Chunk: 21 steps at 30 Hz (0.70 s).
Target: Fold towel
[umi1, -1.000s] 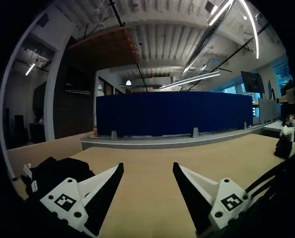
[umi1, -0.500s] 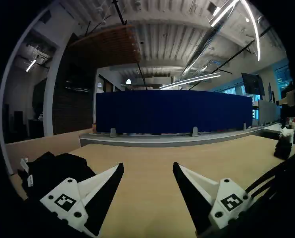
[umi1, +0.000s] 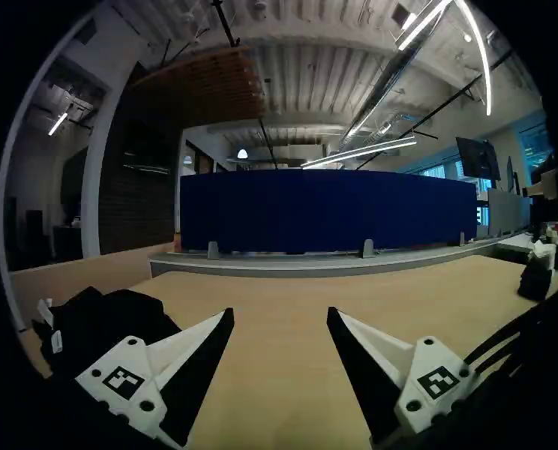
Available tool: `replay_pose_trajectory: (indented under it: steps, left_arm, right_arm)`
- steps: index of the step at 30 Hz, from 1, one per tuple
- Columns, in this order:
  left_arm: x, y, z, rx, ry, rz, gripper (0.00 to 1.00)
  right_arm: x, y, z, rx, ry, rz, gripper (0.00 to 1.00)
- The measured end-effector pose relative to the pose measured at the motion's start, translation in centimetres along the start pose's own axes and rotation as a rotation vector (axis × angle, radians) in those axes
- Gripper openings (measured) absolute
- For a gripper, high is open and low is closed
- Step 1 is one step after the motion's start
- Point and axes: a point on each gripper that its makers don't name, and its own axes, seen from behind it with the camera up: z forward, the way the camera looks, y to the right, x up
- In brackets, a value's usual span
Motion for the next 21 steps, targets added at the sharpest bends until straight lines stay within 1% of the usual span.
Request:
replay_pose_trajectory:
  steps: [6,11,15,21]
  left_arm:
    - [0.0,0.1,0.4,0.0,-0.001,0.001,0.92]
    - [0.0,0.2,1.0,0.0,-0.001,0.0,0.92]
    - [0.0,0.2,1.5,0.0,-0.001,0.0,0.92]
    - [0.0,0.3,1.8,0.0,-0.001,0.0,0.94]
  right_arm:
    - [0.8,0.9,0.3,-0.007,0.028,-0.008,1.0]
    - [0.9,1.4,0.6,-0.004,0.042,-0.008,1.0]
    - [1.1,1.6,0.8,0.002,0.053,-0.001,1.0]
    - [0.9,2.5,0.9,-0.003,0.059,0.019,1.0]
